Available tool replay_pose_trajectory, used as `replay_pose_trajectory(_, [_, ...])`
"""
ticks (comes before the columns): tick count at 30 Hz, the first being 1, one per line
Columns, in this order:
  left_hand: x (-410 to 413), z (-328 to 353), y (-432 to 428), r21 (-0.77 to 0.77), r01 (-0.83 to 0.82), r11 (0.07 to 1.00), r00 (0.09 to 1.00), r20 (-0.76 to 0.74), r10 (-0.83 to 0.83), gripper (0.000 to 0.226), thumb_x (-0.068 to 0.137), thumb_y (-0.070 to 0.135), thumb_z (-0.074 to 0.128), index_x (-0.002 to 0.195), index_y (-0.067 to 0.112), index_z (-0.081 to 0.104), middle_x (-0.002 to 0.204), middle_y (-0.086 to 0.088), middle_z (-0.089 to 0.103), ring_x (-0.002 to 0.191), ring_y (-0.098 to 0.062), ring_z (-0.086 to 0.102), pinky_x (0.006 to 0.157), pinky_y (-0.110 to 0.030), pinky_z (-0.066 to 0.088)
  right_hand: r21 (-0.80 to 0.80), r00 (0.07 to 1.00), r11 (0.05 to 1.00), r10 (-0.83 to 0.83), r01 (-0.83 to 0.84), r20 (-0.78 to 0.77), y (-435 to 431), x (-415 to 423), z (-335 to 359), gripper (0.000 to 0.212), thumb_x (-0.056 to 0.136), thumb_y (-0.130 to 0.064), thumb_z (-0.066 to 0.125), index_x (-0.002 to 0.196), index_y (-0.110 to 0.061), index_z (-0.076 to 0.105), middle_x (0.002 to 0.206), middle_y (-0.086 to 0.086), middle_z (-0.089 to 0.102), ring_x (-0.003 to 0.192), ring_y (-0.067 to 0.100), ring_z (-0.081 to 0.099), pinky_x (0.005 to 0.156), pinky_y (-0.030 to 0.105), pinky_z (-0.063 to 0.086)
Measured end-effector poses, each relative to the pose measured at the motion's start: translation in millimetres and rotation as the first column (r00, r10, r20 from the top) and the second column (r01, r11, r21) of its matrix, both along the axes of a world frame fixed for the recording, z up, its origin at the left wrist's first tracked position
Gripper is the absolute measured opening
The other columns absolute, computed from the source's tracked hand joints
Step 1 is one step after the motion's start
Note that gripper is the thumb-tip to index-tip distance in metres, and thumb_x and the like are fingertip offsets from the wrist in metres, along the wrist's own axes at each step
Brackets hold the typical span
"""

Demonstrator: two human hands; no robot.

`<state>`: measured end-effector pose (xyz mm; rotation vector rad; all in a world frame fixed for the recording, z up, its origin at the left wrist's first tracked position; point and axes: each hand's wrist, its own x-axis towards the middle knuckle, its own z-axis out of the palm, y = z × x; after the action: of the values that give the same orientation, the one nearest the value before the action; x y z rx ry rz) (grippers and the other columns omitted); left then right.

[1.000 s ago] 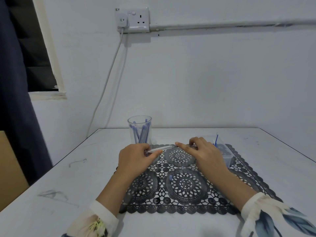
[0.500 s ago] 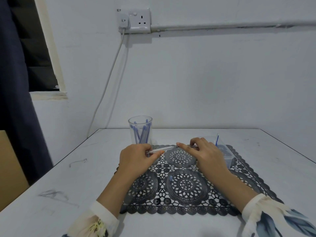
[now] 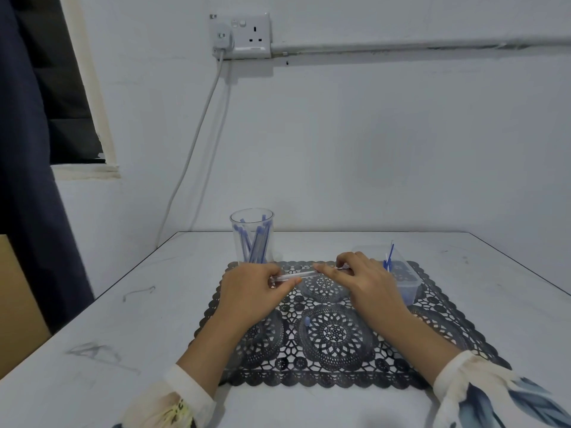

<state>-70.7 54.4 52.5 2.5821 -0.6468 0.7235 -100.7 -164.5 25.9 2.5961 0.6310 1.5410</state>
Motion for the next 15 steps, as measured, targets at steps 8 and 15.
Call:
replay_pose_trajectory(8, [0.4,-0.2,-1.4,0.036,-0.010,0.999,0.999,0.033,0.009,0.043,0.080,0.071,0.042,0.068,0.031,0.054,0.050,0.012,0.045,0.054,-0.004,0.045,0.047,-0.017,0.024,0.197,0.991,0.973,-0.110,0.122,-0.071,3.0,-2.7,0.8,0.028,0.072,-0.020,0.079,0.099,-0.016,0.072,0.082,0.003,0.060,0.065,0.016,0.057,0.042,0.025,0.045])
replay_pose_trajectory(15, [3.1,-3.9,-1.0,0.087,-0.022,0.996,0.981,0.192,0.005,0.051,0.081,0.071,0.042,0.075,0.027,0.067,0.059,0.010,0.059,0.055,-0.005,0.047,0.046,-0.015,0.024,0.255,0.970,0.938,-0.209,0.234,-0.123,3.6,-1.3,-2.7,0.024,0.074,-0.033,0.074,0.079,-0.009,0.074,0.076,0.003,0.060,0.067,0.018,0.059,0.045,0.026,0.048])
